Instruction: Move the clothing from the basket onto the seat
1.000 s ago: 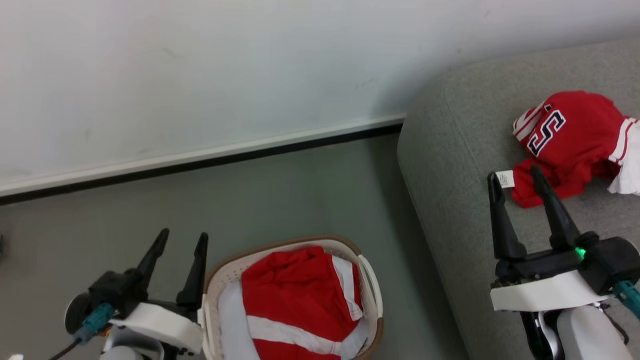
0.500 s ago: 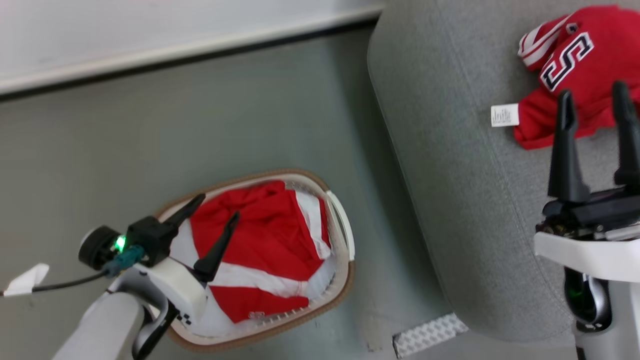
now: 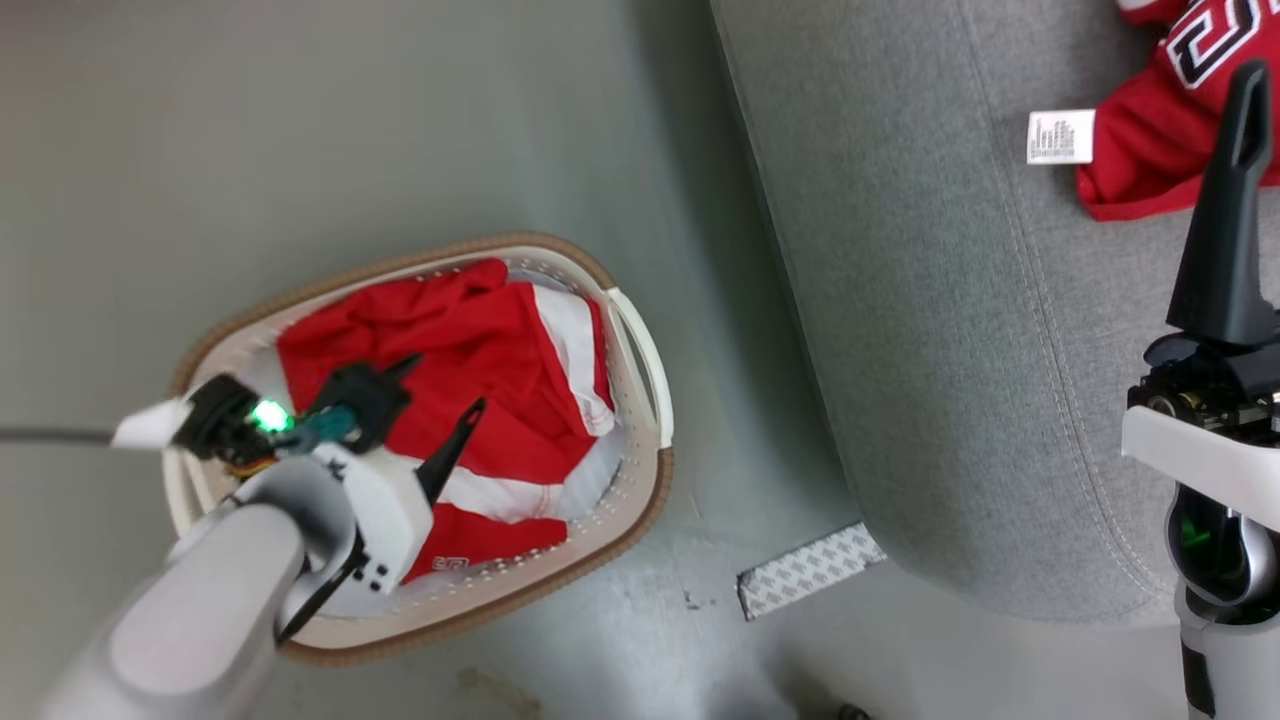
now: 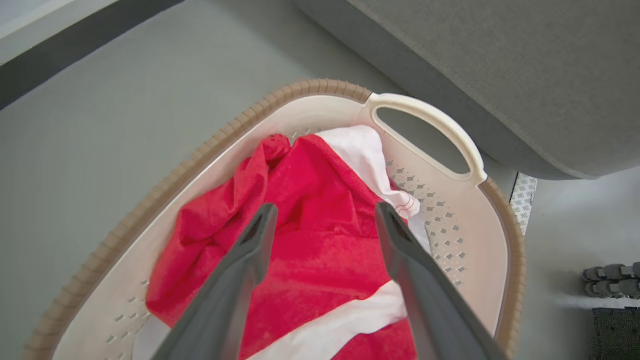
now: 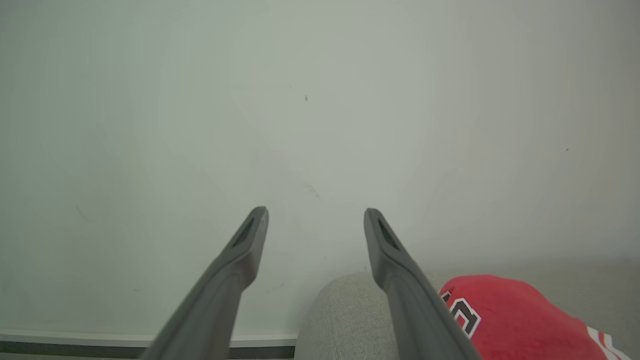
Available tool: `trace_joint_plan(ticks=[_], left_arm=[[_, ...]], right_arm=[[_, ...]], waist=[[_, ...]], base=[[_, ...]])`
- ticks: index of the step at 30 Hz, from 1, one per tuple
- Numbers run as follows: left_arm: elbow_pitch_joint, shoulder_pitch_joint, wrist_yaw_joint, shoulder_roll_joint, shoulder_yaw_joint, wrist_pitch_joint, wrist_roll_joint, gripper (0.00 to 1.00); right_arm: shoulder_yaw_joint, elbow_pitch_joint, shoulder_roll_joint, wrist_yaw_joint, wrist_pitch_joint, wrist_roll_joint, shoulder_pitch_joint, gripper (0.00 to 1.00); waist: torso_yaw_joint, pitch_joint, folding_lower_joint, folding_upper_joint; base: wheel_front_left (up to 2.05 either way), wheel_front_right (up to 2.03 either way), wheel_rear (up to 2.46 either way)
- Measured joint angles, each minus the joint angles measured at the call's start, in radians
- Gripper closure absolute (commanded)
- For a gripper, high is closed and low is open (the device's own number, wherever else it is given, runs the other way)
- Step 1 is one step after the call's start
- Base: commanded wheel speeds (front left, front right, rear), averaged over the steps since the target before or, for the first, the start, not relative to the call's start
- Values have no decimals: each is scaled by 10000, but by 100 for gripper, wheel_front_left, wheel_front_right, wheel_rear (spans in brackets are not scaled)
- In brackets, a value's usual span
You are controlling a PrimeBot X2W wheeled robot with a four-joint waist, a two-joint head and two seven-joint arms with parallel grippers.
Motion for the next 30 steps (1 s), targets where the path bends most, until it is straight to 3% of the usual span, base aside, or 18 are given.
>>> trace_joint_plan(ticks=[8,18,30], left_arm=[[863,-1060,0,171,-1235,851,104,0],[2184,-2076,0,226,-2157,1037,255,0],[4217,-3092,0,-228,-3135,1164,249,0]], right_arm=[[211,-265,0,0,0,351,-151,0],[326,-407,-2,0,-2,594,-134,0],[226,-614,2,0,0,462,178,0]], waist=[[-348,643,-1,0],[-797,1239,-1,0],[-760,1620,-2,0]], base=[[0,0,0],[0,0,0],[0,0,0]])
